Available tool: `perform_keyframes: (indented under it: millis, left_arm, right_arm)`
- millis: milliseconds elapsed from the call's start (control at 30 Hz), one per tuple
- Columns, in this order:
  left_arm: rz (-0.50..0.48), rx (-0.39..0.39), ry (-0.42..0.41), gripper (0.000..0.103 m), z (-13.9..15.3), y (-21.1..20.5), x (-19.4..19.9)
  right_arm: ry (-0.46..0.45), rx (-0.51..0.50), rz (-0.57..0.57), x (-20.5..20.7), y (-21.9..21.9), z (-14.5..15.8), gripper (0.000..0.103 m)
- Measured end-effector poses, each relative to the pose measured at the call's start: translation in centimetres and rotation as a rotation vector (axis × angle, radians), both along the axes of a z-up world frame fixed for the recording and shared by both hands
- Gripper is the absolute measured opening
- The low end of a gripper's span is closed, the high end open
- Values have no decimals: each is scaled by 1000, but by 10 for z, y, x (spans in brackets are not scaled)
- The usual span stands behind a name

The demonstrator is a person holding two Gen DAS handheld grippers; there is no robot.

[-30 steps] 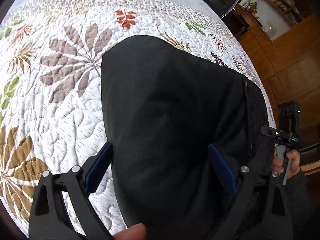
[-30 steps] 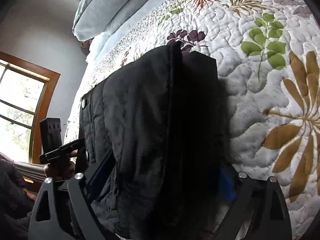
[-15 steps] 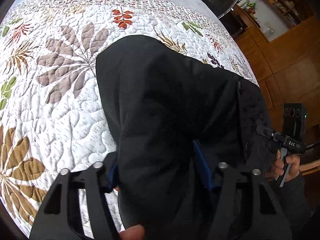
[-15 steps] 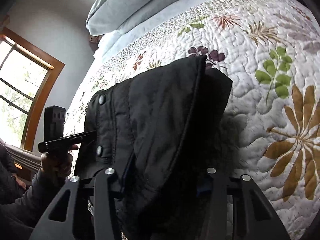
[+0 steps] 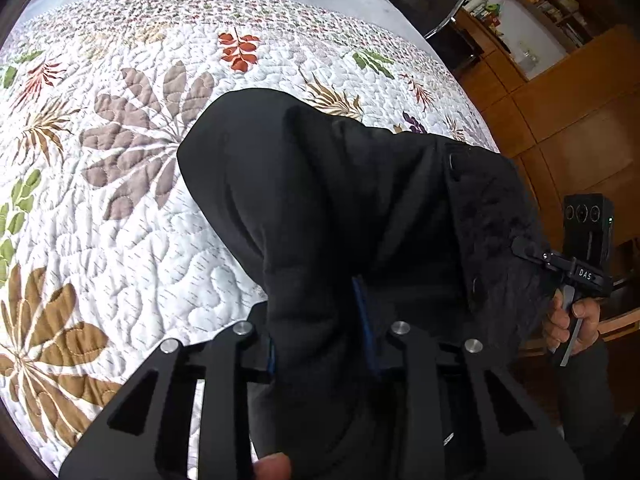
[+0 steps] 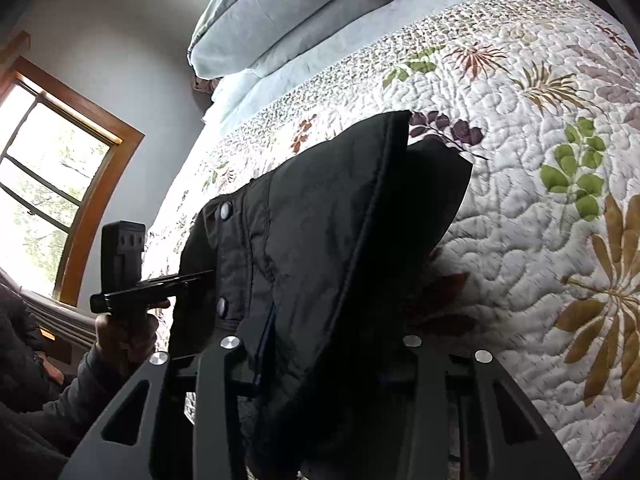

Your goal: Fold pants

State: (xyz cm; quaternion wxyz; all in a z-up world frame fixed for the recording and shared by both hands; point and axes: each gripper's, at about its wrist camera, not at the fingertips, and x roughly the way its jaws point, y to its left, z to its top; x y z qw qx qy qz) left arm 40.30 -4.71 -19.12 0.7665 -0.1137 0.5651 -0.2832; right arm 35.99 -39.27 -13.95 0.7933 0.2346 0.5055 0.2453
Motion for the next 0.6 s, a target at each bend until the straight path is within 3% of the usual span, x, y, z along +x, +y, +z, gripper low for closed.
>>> perform_keyframes:
  millis: [600]
  left_arm:
    - [90, 80, -40, 20, 31, 59, 37]
  right_arm:
    - [-29, 50, 88, 54, 71, 9, 37]
